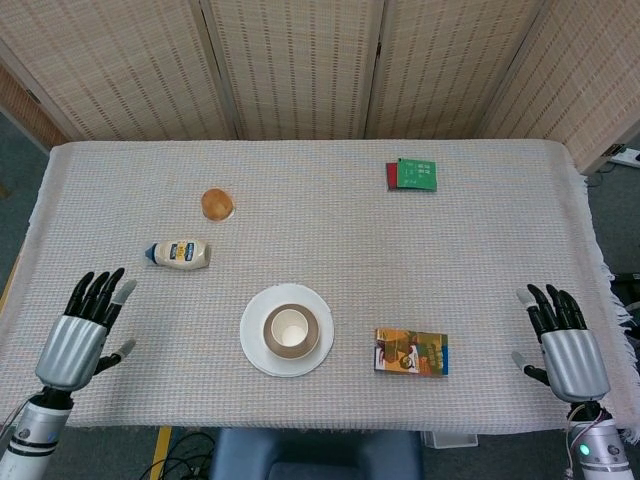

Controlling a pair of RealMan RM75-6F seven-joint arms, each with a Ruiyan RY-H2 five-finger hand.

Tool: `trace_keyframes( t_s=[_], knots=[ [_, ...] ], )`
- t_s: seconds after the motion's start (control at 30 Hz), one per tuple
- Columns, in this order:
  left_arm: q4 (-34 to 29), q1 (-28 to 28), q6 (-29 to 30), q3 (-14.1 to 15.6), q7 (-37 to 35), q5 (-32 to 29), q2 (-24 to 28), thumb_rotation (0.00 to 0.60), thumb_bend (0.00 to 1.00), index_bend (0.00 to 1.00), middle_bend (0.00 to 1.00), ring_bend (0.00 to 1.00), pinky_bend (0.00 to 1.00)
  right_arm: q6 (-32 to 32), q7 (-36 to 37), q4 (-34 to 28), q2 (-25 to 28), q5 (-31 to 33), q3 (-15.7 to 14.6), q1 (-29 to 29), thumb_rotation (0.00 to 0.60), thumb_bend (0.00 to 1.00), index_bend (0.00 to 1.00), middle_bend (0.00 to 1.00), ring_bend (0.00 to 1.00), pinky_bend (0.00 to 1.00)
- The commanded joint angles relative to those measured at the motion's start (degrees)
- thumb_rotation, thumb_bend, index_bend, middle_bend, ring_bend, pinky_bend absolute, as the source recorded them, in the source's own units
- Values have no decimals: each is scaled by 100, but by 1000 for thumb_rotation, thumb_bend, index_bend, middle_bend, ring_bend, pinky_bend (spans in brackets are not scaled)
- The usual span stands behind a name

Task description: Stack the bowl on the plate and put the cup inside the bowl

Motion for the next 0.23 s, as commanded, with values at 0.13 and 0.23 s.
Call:
trace_keyframes(
  t_s=[0.13, 0.23],
  knots=[
    [956, 826, 456, -91, -1066, 460, -304, 600, 213, 49, 0, 0, 57, 50, -304, -179, -215, 309, 111, -112, 600, 172, 91, 78, 6, 77],
    [935, 876, 263, -137, -1006, 630, -268, 600, 212, 55, 0, 0, 57, -24, -344, -184, -230, 327, 116, -84, 600, 172, 91, 78, 6, 77]
  ],
)
